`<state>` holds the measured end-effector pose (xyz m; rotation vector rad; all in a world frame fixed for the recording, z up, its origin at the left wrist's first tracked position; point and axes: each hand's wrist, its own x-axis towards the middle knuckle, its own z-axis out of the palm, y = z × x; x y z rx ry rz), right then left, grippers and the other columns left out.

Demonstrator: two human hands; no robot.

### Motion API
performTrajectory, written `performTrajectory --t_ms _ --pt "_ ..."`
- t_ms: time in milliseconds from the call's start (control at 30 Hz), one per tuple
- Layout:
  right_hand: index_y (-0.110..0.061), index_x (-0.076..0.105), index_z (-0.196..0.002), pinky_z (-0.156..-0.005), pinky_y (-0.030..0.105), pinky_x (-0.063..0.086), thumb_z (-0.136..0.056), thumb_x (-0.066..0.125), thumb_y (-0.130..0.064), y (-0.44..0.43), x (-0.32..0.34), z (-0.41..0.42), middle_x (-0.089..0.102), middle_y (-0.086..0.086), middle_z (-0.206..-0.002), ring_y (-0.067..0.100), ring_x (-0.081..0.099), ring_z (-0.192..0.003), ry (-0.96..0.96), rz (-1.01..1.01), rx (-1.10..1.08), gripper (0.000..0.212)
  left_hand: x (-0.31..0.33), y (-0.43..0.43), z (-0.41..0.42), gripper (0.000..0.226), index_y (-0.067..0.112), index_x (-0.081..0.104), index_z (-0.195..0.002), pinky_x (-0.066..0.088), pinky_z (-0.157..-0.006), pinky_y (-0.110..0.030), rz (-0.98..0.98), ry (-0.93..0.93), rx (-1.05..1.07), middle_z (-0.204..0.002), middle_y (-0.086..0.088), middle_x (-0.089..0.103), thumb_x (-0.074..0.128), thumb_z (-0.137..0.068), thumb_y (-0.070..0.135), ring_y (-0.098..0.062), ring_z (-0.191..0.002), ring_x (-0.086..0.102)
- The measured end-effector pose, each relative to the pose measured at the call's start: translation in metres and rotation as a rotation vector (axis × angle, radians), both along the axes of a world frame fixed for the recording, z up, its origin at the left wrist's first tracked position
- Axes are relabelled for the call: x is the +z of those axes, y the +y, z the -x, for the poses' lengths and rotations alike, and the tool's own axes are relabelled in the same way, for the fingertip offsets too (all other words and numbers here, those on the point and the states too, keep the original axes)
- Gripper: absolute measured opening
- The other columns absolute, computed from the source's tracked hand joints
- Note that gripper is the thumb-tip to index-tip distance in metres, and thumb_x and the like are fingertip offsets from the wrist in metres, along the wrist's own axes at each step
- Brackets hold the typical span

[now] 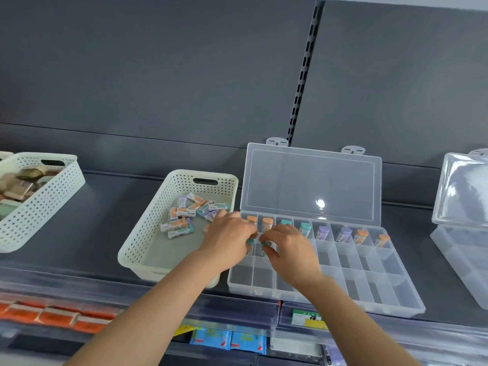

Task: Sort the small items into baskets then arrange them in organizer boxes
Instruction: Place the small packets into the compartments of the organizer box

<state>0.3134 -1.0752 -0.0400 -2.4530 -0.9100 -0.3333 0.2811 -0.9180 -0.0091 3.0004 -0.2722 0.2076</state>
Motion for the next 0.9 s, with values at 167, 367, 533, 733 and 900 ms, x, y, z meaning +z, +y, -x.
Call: performTrajectory --t_ms 167,367,533,733,900 --pt "-0.018 0.071 -0.101 -0.073 0.031 0.054 -0.076 0.064 -0.020 0.000 0.001 0.000 0.069 -0.003 -0.098 0.019 0.062 -0.091 0.016 -0.040 0.005 0.026 0.002 0.007 0.002 0.020 0.022 0.067 -0.105 0.030 -0.087 -0.031 0.087 -0.009 -0.047 -0.102 0.009 0.063 0.065 -0.087 0.028 -0.014 -0.101 0.047" --pt "-0.016 0.073 -0.091 -0.066 0.027 0.053 -0.079 0.059 -0.020 0.026 0.020 -0.005 0.069 -0.002 -0.088 0.018 0.063 -0.082 -0.027 -0.104 0.035 0.019 0.018 0.048 0.012 0.020 0.021 0.069 -0.109 0.035 -0.099 -0.026 0.292 -0.081 0.086 -0.106 0.009 0.066 0.059 -0.092 0.027 -0.009 -0.104 0.053" --pt "-0.017 0.073 -0.098 -0.074 0.032 0.052 -0.087 0.059 -0.021 0.080 0.037 -0.013 0.069 0.001 -0.094 0.021 0.058 -0.090 -0.025 0.113 0.175 0.018 0.014 0.105 0.014 0.021 0.013 0.068 -0.100 0.048 -0.078 -0.036 0.041 0.094 0.402 -0.102 -0.005 0.061 0.048 -0.093 0.009 -0.026 -0.100 0.057" --pt "-0.023 0.062 -0.109 -0.087 0.039 0.031 -0.093 0.046 -0.030 0.138 0.036 -0.026 0.065 0.000 -0.104 0.023 0.046 -0.106 -0.120 0.817 0.105 0.024 -0.007 0.119 0.015 0.032 0.012 0.054 -0.124 0.045 -0.084 -0.038 -0.115 0.234 0.418 -0.120 -0.011 0.052 0.039 -0.097 0.005 -0.030 -0.105 0.057" --pt "-0.019 0.061 -0.105 -0.093 0.036 0.026 -0.089 0.050 -0.019 0.163 0.035 -0.028 0.063 0.001 -0.107 0.023 0.046 -0.109 -0.148 1.002 0.112 0.019 -0.015 0.125 0.010 0.023 0.011 0.052 -0.117 0.045 -0.082 -0.038 -0.003 0.238 0.401 -0.117 -0.010 0.054 0.046 -0.096 0.016 -0.030 -0.102 0.058"
